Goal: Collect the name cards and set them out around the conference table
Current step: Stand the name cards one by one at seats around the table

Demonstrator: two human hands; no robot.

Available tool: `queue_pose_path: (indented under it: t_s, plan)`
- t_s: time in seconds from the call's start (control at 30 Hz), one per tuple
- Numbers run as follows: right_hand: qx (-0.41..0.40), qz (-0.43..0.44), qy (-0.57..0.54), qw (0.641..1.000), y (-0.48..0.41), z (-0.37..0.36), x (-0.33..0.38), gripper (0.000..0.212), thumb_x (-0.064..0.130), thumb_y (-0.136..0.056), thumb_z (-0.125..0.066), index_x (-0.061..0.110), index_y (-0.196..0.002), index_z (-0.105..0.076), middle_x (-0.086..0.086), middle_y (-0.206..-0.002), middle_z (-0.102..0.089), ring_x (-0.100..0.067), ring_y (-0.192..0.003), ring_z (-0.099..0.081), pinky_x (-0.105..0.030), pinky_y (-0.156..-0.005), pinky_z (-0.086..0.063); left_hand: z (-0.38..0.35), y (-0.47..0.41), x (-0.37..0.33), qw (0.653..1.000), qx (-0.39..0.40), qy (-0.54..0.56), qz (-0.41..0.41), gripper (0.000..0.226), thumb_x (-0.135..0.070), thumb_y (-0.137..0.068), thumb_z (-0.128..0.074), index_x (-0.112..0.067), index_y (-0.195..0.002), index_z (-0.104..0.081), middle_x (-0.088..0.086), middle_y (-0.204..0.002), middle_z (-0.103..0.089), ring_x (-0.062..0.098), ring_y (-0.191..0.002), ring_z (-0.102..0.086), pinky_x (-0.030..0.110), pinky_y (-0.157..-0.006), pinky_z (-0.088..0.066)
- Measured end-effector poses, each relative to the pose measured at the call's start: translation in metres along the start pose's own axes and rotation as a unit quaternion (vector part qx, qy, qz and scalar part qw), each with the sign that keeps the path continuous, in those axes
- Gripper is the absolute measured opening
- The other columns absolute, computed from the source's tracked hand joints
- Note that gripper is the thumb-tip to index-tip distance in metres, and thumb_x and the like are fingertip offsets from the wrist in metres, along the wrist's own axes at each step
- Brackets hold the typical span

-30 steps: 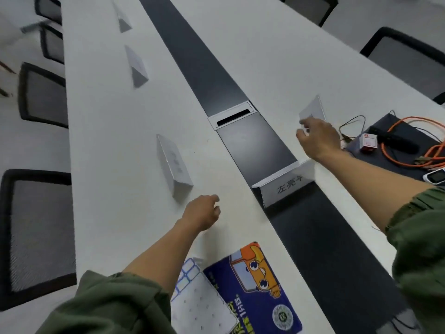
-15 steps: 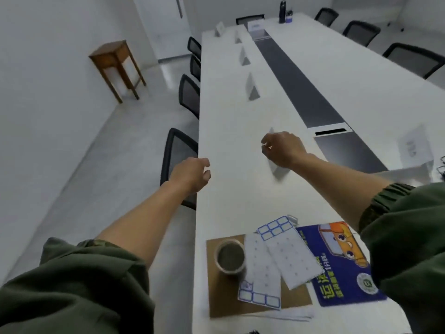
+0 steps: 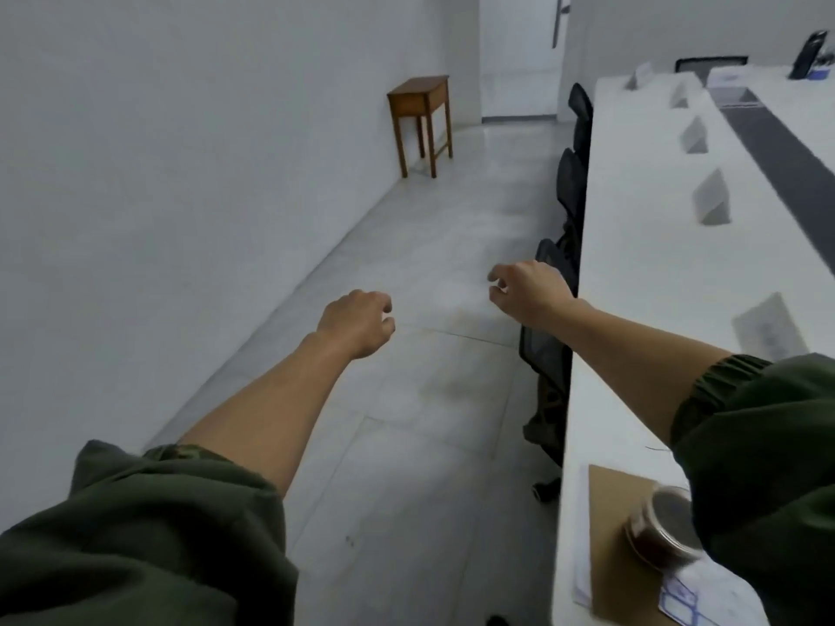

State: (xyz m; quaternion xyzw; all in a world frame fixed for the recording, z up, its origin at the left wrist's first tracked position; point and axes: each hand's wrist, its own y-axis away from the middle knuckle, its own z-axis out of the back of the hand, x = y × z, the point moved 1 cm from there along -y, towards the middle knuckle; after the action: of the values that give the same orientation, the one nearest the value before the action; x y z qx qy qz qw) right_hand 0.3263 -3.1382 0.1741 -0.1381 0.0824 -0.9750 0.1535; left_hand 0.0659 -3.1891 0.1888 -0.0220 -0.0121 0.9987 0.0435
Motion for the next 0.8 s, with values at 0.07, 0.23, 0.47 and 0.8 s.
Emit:
queue_pose_path:
  t_s: [0.07, 0.23, 0.47, 0.8]
  plan:
    - [0.010, 0.008, 0.001, 1.000, -0.032, -0.016, 0.019, 0.035, 0.033, -0.095, -0.049, 0.020, -0.125, -0.062, -0.007, -0.117, -0.069, -0.032, -0.104, -0.063, -0.037, -0.086, -0.051, -0.005, -0.015, 0.031, 1.000, -0.003, 0.002, 0.011, 0.035, -0.037, -0.093, -0.049, -0.021, -0.124, -0.058, 0.007, -0.121, -0.062, 0.027, -0.106, -0.059, 0.032, -0.074, -0.040]
    - [0.015, 0.008, -0.006, 1.000, -0.130, -0.060, 0.049, 0.035, 0.034, -0.094, -0.050, 0.022, -0.124, -0.061, -0.005, -0.117, -0.069, -0.031, -0.108, -0.062, -0.036, -0.085, -0.050, -0.015, -0.088, 0.102, 1.000, 0.000, 0.001, 0.031, 0.035, -0.037, -0.094, -0.047, -0.022, -0.123, -0.058, 0.006, -0.121, -0.062, 0.026, -0.103, -0.059, 0.033, -0.076, -0.042]
    - [0.030, -0.026, -0.012, 0.999, -0.283, -0.094, 0.054, 0.035, 0.034, -0.094, -0.050, 0.023, -0.125, -0.060, -0.006, -0.119, -0.067, -0.031, -0.108, -0.061, -0.035, -0.084, -0.049, -0.010, -0.228, 0.172, 0.999, 0.016, 0.024, 0.033, 0.036, -0.036, -0.094, -0.047, -0.020, -0.125, -0.057, 0.006, -0.118, -0.063, 0.025, -0.102, -0.060, 0.034, -0.078, -0.047]
    - [0.016, -0.069, 0.013, 0.997, -0.505, -0.127, 0.036, 0.035, 0.033, -0.094, -0.051, 0.022, -0.125, -0.060, -0.004, -0.118, -0.068, -0.031, -0.108, -0.061, -0.034, -0.081, -0.047, -0.016, -0.463, 0.258, 0.999, 0.020, 0.046, -0.004, 0.035, -0.037, -0.094, -0.047, -0.021, -0.124, -0.058, 0.006, -0.118, -0.063, 0.025, -0.103, -0.060, 0.034, -0.079, -0.046]
